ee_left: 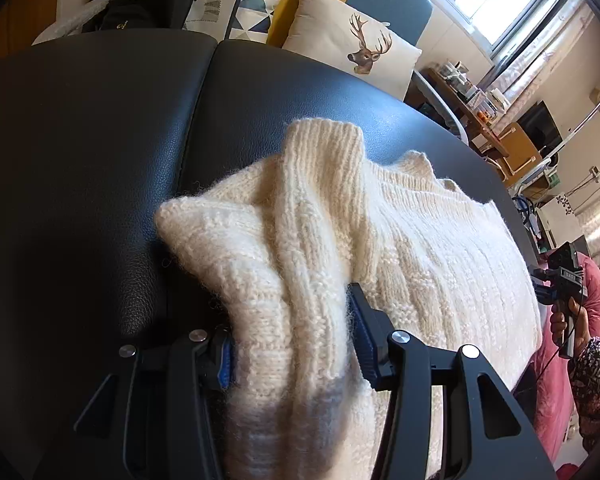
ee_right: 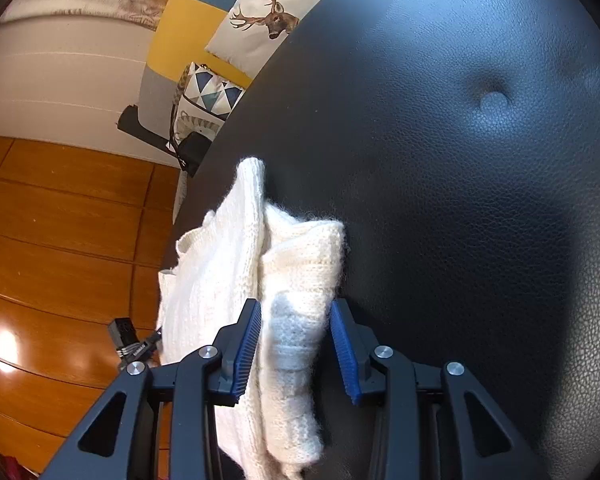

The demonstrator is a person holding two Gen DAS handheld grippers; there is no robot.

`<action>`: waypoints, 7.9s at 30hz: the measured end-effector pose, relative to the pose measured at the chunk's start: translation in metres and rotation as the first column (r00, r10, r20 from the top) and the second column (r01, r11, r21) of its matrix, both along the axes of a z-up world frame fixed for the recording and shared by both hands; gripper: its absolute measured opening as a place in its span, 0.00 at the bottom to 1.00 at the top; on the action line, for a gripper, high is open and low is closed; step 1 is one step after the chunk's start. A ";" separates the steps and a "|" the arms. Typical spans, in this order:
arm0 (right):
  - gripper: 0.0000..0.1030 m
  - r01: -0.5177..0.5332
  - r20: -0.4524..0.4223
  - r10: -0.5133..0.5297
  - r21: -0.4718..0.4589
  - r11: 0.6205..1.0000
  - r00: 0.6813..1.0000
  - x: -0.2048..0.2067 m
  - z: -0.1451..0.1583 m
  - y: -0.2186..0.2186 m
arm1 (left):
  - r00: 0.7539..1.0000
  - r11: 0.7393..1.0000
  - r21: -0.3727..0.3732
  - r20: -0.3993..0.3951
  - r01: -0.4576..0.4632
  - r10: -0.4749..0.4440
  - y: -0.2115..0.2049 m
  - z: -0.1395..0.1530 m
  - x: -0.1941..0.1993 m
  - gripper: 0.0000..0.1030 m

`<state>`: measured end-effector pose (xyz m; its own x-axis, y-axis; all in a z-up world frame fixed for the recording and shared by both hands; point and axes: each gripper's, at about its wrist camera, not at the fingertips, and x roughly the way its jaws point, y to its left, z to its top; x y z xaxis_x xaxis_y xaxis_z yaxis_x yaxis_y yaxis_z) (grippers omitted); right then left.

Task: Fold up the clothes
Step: 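Grasp the folded sweater edge with the left gripper while the right gripper grasps it too, then lift the folded sweater with both grippers and carry it toward the bench end, then open both grippers to set the sweater down on the bench, then press and straighten the folded sweater with both open grippers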

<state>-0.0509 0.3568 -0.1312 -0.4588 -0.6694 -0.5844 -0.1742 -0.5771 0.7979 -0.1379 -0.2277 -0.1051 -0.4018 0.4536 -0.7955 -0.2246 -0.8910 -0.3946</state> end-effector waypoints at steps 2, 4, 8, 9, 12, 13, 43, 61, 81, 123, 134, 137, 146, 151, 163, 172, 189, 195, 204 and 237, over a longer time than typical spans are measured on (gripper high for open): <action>0.37 -0.023 0.001 0.023 0.002 1.000 1.000 -0.003 0.001 -0.004 | 1.000 1.000 -0.001 0.002 0.001 -0.001 0.000 0.000 0.000 0.49; 0.44 -0.067 -0.006 0.067 -0.016 0.998 0.998 -0.008 0.004 -0.010 | 1.000 1.000 -0.005 0.001 0.000 0.000 0.000 0.001 0.001 0.49; 0.51 -0.125 -0.008 0.125 -0.021 0.992 0.992 -0.016 0.007 -0.025 | 1.000 1.000 -0.014 0.000 0.000 0.000 0.003 0.001 0.001 0.49; 0.52 -0.137 -0.016 0.137 -0.017 0.990 0.990 -0.019 0.007 -0.030 | 1.000 1.000 -0.015 0.000 0.000 0.000 0.003 0.001 0.001 0.49; 0.53 -0.181 -0.012 0.181 0.012 0.983 0.983 -0.026 0.010 -0.045 | 1.000 1.000 -0.015 0.000 0.001 -0.001 0.003 0.002 0.001 0.49; 0.54 -0.193 -0.010 0.193 0.023 0.981 0.981 -0.028 0.011 -0.049 | 1.000 1.000 -0.015 -0.001 0.001 -0.001 0.003 0.002 0.001 0.49; 0.34 -0.296 0.056 0.315 0.528 0.796 0.948 -0.030 0.033 -0.126 | 0.999 0.993 -0.118 -0.045 -0.004 -0.002 0.029 0.007 0.008 0.70; 0.34 -0.244 -0.024 0.315 0.576 0.780 0.949 -0.021 0.033 -0.137 | 0.998 0.986 -0.169 -0.060 -0.011 0.001 0.034 0.010 0.011 0.41; 0.17 -0.141 -0.063 0.349 0.837 0.529 0.935 0.000 0.041 -0.186 | 0.977 0.925 -0.377 -0.210 -0.044 -0.039 0.070 0.016 0.026 0.23; 0.15 0.044 -0.358 0.633 0.889 0.455 0.687 -0.066 0.129 -0.469 | 0.754 0.737 -0.368 -0.592 -0.567 0.285 -0.099 0.107 0.125 0.19; 0.15 -0.103 -0.305 0.752 0.891 0.442 0.584 -0.148 0.111 -0.640 | 0.583 0.561 -0.241 -0.574 -0.792 0.576 -0.225 0.082 0.141 0.19; 0.15 -0.126 -0.284 0.770 0.897 0.424 0.572 -0.171 0.102 -0.673 | 0.537 0.518 -0.209 -0.555 -0.829 0.635 -0.246 0.068 0.148 0.19; 0.16 -0.189 -0.231 0.780 0.894 0.405 0.582 -0.227 0.075 -0.727 | 0.484 0.458 -0.182 -0.493 -0.870 0.723 -0.276 0.038 0.149 0.19; 0.16 -0.211 -0.220 0.767 0.883 0.419 0.602 -0.248 0.063 -0.734 | 0.471 0.450 -0.167 -0.485 -0.877 0.737 -0.276 0.035 0.142 0.19; 0.16 -0.272 -0.161 0.720 0.853 0.445 0.675 -0.274 0.036 -0.731 | 0.450 0.415 -0.176 -0.390 -0.893 0.803 -0.298 0.014 0.141 0.19; 0.23 -0.311 -0.141 0.694 0.819 0.483 0.706 -0.285 0.020 -0.726 | 0.444 0.406 -0.179 -0.348 -0.896 0.826 -0.304 -0.002 0.144 0.23; 0.38 -0.439 -0.126 0.613 0.588 0.680 0.780 -0.326 0.024 -0.671 | 0.315 0.317 -0.011 -0.150 -0.948 0.937 -0.335 -0.013 0.177 0.69; 0.38 -0.389 -0.147 0.557 0.572 0.722 0.817 -0.339 0.034 -0.659 | 0.302 0.307 0.033 -0.118 -0.951 0.946 -0.340 -0.006 0.188 0.69; 0.19 -0.311 -0.361 0.681 0.689 0.655 0.637 -0.287 0.074 -0.670 | 0.220 0.285 0.151 -0.344 -0.946 0.913 -0.311 0.052 0.201 0.68; 0.21 -0.306 -0.305 0.664 0.707 0.638 0.682 -0.238 0.039 -0.622 | 0.176 0.224 0.084 -0.385 -0.971 0.906 -0.296 0.017 0.207 0.69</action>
<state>-0.2890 -0.2650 -0.0920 -0.4966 -0.5049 -0.7061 0.5876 -0.7943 0.1547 0.0690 -0.5238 -0.0885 -0.6404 -0.5478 -0.5383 0.7613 -0.5451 -0.3510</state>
